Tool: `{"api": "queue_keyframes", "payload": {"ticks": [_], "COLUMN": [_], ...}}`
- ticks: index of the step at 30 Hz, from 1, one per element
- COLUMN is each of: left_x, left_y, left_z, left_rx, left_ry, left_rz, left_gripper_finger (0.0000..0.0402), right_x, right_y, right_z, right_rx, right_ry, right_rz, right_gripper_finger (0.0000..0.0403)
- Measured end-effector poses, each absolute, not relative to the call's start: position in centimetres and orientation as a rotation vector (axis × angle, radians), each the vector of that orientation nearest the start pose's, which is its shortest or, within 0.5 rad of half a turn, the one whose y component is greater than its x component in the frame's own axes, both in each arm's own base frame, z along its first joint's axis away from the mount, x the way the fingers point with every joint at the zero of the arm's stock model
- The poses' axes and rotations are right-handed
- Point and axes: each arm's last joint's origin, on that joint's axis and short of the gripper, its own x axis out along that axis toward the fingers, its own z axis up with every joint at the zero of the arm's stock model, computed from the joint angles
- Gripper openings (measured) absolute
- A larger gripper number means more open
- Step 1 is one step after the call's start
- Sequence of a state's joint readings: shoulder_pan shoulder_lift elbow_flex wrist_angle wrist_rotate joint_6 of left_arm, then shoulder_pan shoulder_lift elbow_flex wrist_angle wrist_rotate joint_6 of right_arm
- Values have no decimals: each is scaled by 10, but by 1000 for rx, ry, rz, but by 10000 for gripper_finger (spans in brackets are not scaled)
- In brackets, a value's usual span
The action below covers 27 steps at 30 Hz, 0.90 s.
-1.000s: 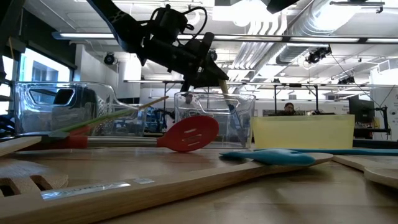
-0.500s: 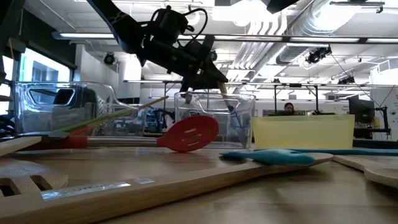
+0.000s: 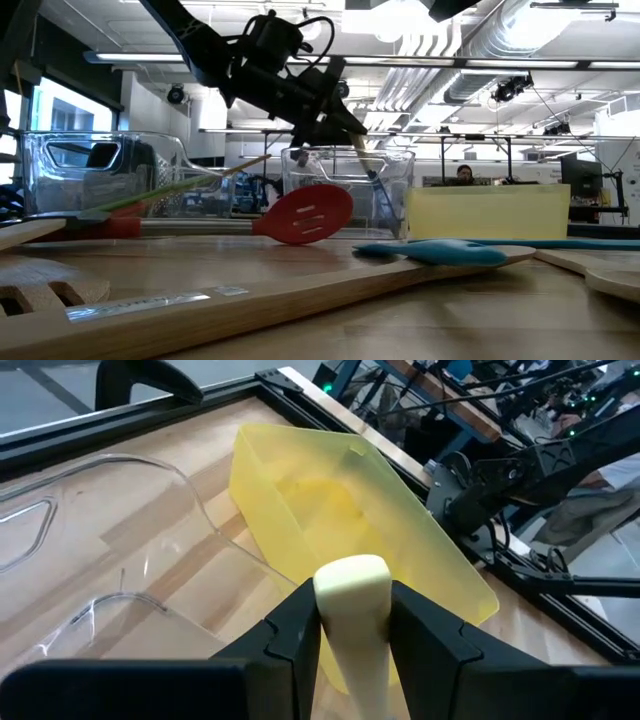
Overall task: Pick & Place Kitchen Items
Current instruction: Put the yellow knife into the right transparent bin
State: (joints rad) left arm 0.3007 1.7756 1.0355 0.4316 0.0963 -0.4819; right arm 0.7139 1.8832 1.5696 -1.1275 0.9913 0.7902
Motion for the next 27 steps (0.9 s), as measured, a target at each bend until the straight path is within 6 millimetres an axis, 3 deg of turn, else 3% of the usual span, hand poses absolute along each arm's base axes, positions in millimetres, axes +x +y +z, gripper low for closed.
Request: {"api": "queue_keyframes", "payload": {"ticks": [16,27], "left_x": [370,370], "left_y": [111,112], "left_z": [212,210], "left_rx": [-497,-478], "left_ry": [263,273], "left_rz": [240,265], "left_gripper_finger": [105,167], "right_x": [291,291], "right_y": [220,220], "right_z": [253,253], "right_rx": [-359,-359], "right_ry": [752,753], "right_rz": [-548,-548], "right_gripper_finger": [270,270]}}
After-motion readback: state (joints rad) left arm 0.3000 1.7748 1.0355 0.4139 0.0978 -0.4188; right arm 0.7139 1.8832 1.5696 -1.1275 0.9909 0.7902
